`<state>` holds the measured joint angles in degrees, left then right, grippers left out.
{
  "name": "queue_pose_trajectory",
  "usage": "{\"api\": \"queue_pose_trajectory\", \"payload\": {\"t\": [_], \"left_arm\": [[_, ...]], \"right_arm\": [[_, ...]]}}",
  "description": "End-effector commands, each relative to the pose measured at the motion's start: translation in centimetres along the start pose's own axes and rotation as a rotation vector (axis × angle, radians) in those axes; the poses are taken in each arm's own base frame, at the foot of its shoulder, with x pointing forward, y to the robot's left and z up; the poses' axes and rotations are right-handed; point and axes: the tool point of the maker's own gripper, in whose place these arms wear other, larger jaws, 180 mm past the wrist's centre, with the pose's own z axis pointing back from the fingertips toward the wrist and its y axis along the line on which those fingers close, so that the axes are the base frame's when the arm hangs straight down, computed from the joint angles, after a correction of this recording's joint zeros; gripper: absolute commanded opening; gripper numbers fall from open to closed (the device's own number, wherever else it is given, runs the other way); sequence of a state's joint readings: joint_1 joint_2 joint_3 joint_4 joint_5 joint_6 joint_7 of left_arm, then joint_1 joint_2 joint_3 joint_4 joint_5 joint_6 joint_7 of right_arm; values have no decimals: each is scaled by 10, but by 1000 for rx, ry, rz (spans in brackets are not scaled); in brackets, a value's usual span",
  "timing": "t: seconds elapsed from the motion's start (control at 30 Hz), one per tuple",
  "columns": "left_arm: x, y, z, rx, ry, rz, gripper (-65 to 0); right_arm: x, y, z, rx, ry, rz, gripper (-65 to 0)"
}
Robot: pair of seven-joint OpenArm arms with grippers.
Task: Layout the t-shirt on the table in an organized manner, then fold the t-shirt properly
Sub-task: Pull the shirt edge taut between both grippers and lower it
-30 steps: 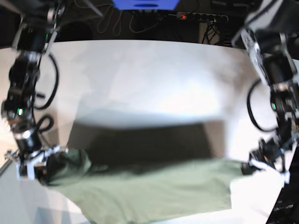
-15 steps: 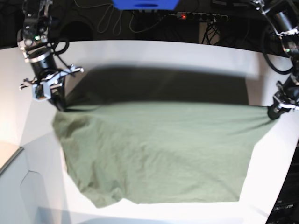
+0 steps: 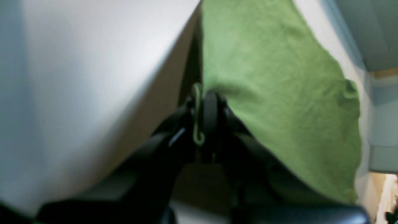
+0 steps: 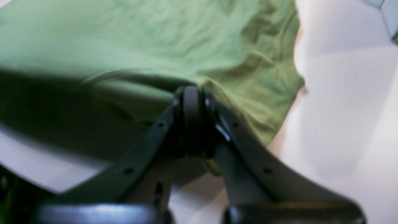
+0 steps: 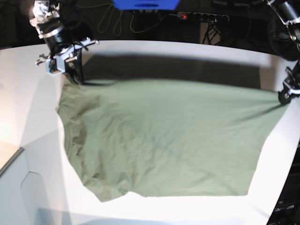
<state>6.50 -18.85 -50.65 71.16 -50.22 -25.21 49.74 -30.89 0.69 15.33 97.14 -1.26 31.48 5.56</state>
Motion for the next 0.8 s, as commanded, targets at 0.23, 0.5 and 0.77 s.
{"api": "queue_pose_trajectory", "payload": {"t": [0.23, 0.5, 0.77], "left_arm": [[14, 5, 10, 8, -48, -15, -650], [18, 4, 10, 9, -49, -26, -650], [37, -4, 3, -12, -91, -23, -650]], "right_arm": [[0, 12, 2, 48, -24, -37, -650], [5, 17, -3, 43, -44, -63, -650], [43, 34, -51, 134, -136, 18, -650]]}}
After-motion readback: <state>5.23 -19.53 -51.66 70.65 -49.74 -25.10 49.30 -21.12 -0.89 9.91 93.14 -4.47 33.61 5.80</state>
